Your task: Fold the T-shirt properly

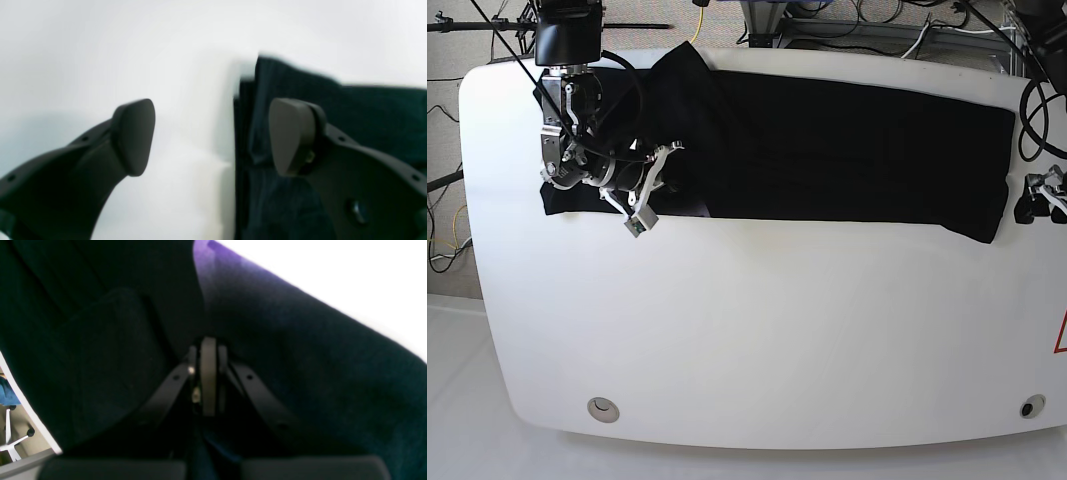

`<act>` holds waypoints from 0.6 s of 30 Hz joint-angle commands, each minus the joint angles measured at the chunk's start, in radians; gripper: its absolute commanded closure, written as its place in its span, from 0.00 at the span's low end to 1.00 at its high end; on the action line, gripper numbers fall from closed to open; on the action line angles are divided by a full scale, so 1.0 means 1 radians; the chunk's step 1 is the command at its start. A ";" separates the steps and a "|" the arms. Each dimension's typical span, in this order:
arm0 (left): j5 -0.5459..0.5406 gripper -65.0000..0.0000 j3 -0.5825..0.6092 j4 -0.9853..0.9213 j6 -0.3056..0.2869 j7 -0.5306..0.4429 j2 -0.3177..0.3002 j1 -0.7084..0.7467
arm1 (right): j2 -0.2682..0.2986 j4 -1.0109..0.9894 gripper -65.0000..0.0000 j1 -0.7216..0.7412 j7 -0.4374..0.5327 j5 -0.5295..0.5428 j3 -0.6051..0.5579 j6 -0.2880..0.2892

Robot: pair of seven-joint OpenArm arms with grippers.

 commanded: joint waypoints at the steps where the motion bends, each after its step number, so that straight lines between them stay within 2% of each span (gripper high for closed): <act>1: -0.024 0.22 -0.004 0.004 -0.005 -0.039 -0.021 -0.016 | 0.008 0.010 1.00 0.009 -0.014 -0.020 0.001 -0.004; 4: -0.012 0.26 0.008 -0.002 -0.005 -0.045 -0.012 -0.011 | 0.009 0.012 1.00 0.009 -0.017 -0.020 0.003 -0.005; 14: -0.005 0.62 0.033 0.011 -0.005 -0.036 0.031 -0.008 | 0.007 0.010 1.00 0.009 -0.021 -0.024 0.004 -0.009; 18: -0.002 0.63 0.043 0.014 -0.005 -0.018 0.049 -0.012 | 0.007 0.009 1.00 0.009 -0.022 -0.024 0.004 -0.009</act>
